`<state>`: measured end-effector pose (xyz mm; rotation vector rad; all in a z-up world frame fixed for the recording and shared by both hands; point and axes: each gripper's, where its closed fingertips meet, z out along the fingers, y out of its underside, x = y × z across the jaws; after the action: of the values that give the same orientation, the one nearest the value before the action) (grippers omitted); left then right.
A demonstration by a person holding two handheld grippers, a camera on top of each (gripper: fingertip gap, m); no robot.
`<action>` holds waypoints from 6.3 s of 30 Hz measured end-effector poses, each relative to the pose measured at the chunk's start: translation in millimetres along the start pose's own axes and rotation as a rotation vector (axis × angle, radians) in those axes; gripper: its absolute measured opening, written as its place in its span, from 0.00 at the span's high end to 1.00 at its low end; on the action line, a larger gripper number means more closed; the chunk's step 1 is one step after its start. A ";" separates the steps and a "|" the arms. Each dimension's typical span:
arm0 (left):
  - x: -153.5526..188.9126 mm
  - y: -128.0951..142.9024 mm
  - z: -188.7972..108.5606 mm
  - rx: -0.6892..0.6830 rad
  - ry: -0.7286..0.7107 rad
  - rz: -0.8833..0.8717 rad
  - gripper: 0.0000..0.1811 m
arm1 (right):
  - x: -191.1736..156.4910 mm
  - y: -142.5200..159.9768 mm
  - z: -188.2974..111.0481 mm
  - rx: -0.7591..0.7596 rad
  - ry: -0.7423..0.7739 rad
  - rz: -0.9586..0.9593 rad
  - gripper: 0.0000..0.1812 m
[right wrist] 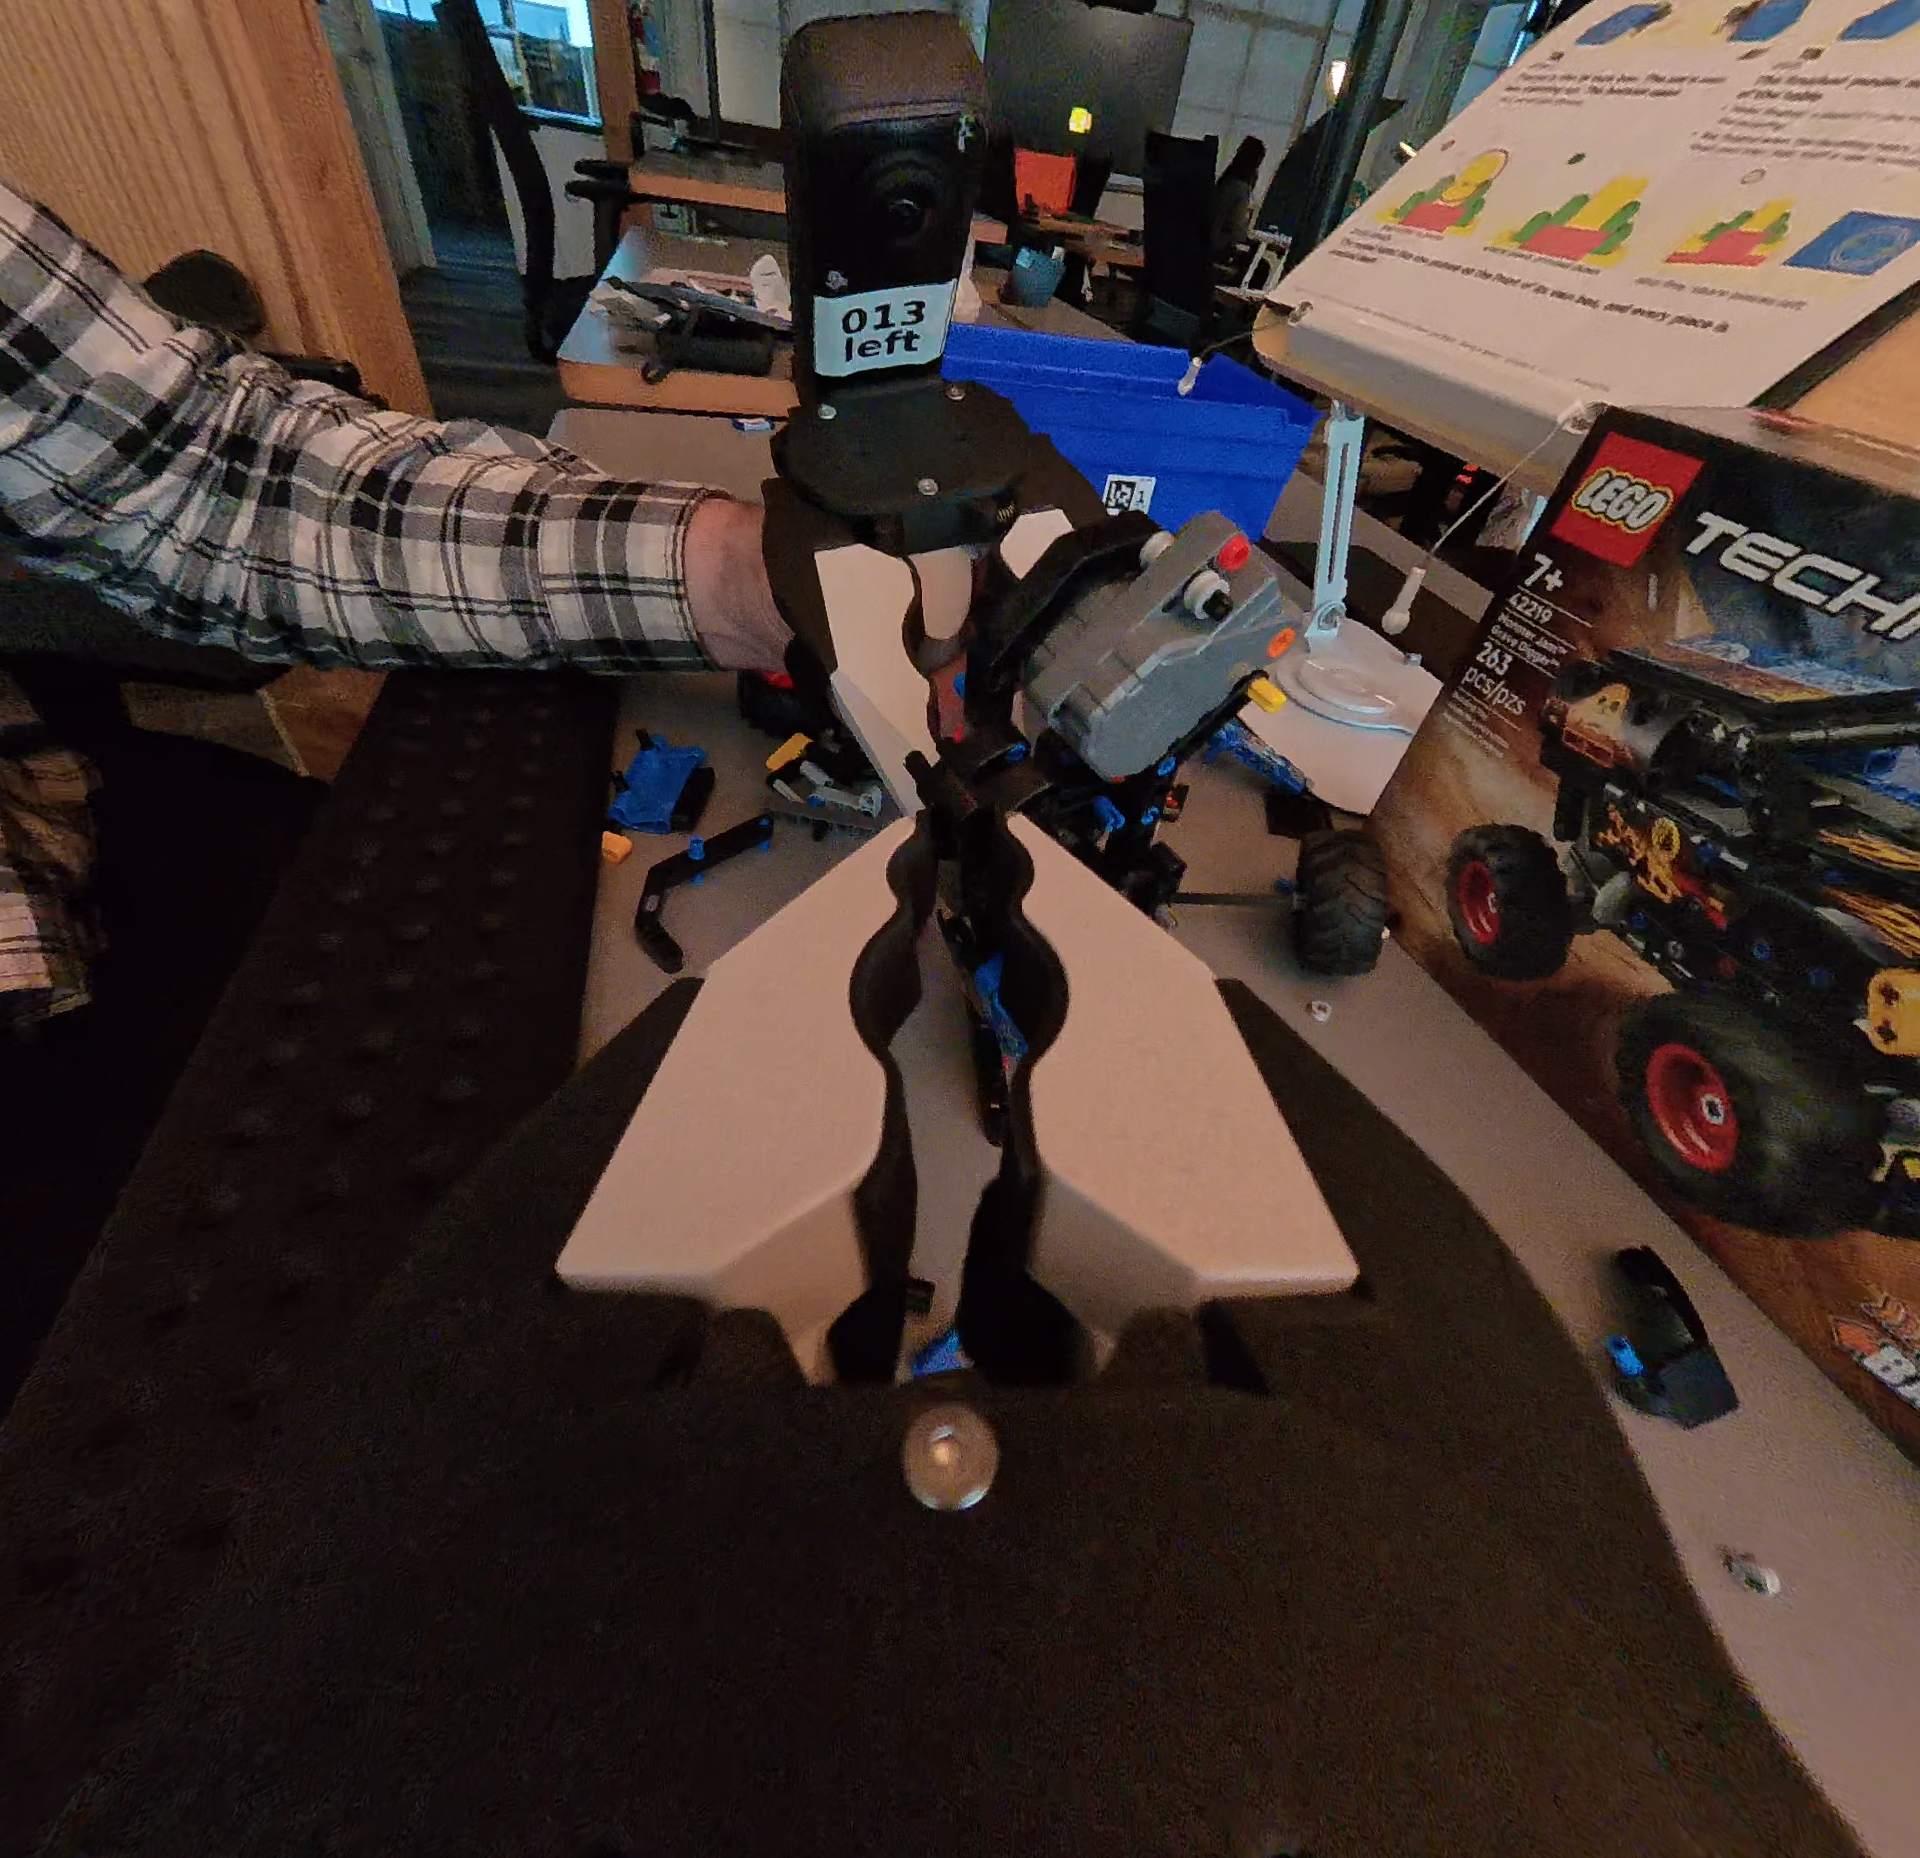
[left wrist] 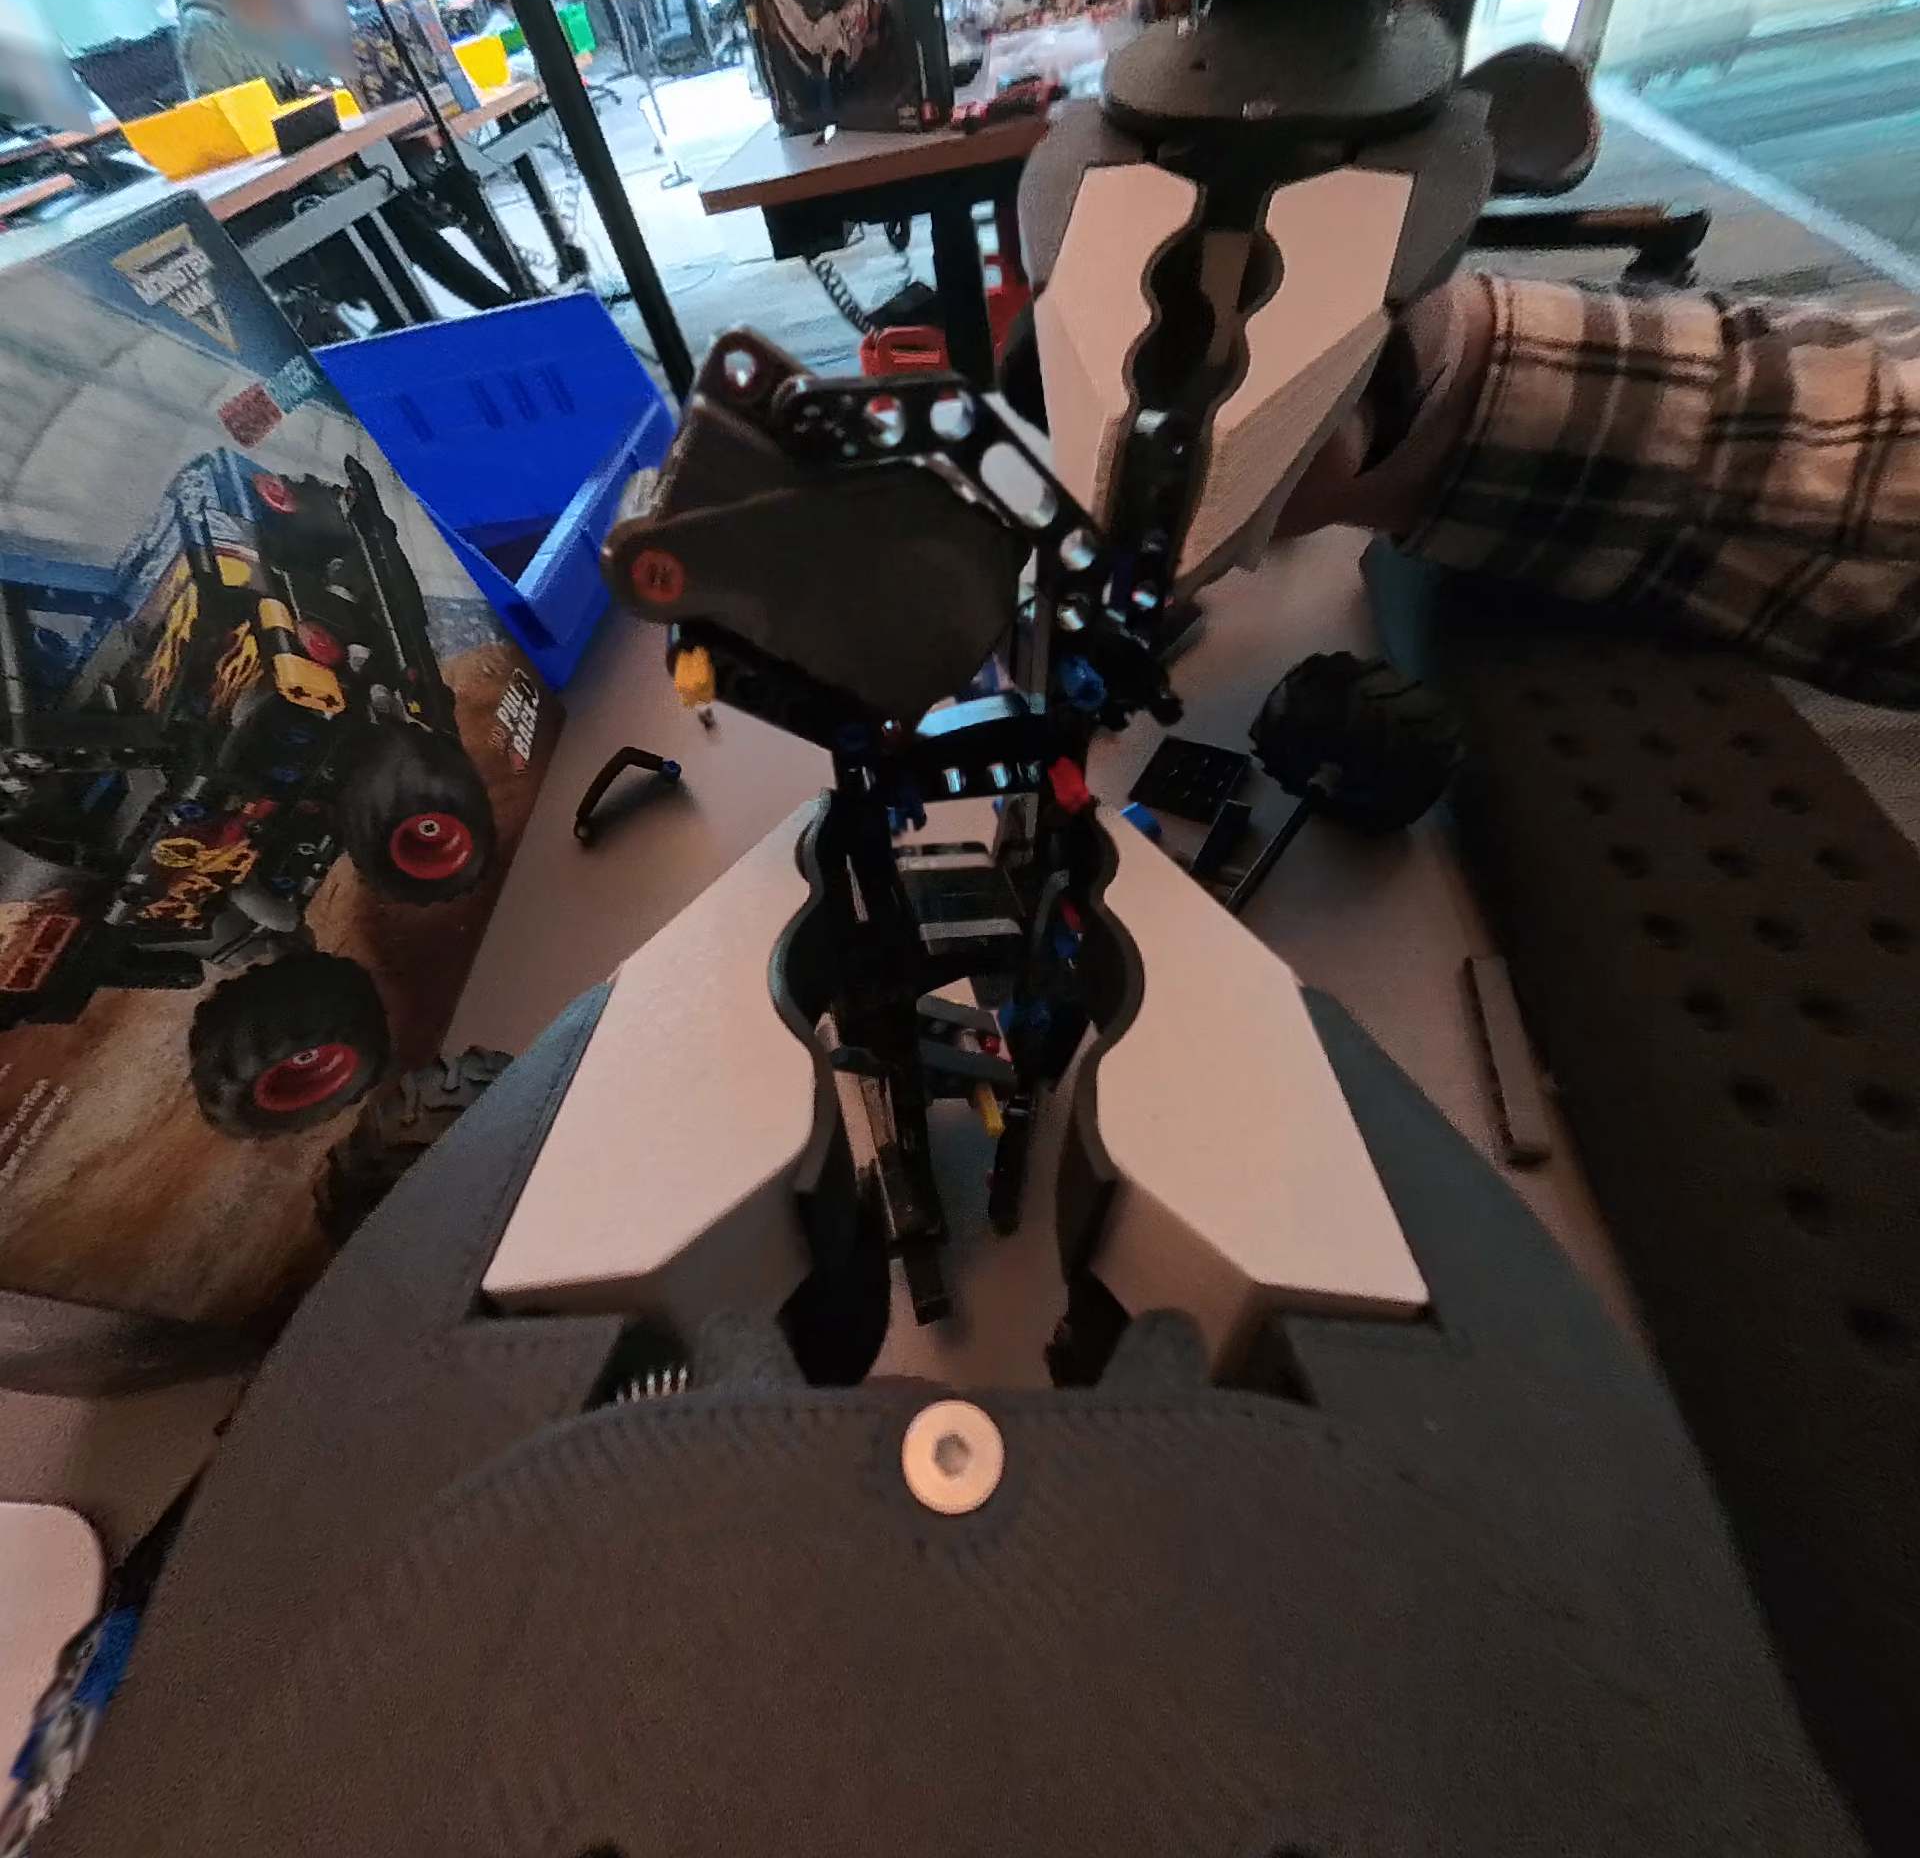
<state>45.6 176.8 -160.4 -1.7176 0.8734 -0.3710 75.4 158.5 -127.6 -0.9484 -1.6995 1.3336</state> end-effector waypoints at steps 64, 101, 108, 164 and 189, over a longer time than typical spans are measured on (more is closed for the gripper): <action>-39.2 -10.3 -4.1 0.054 -0.235 -0.060 0.77 | 57.6 -10.9 16.6 0.028 0.509 0.053 0.96; -57.7 -5.6 -37.5 -0.013 -0.352 0.033 0.79 | 72.9 10.2 12.1 -0.090 0.594 0.083 0.98; -28.8 -30.8 -21.9 0.038 -0.254 -0.006 0.90 | 68.9 7.4 18.8 -0.113 0.613 0.000 0.98; -17.2 -49.3 -14.6 0.257 -0.085 -0.300 0.98 | 54.2 -27.3 0.7 0.192 0.479 0.097 0.97; -28.3 -33.2 -28.2 0.159 -0.176 -0.151 0.97 | 49.9 11.8 18.5 -0.140 0.456 -0.046 0.72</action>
<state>20.5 181.0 -115.1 -1.6449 0.5737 -0.3739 38.3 197.6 -136.2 -1.1826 -1.4601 0.8895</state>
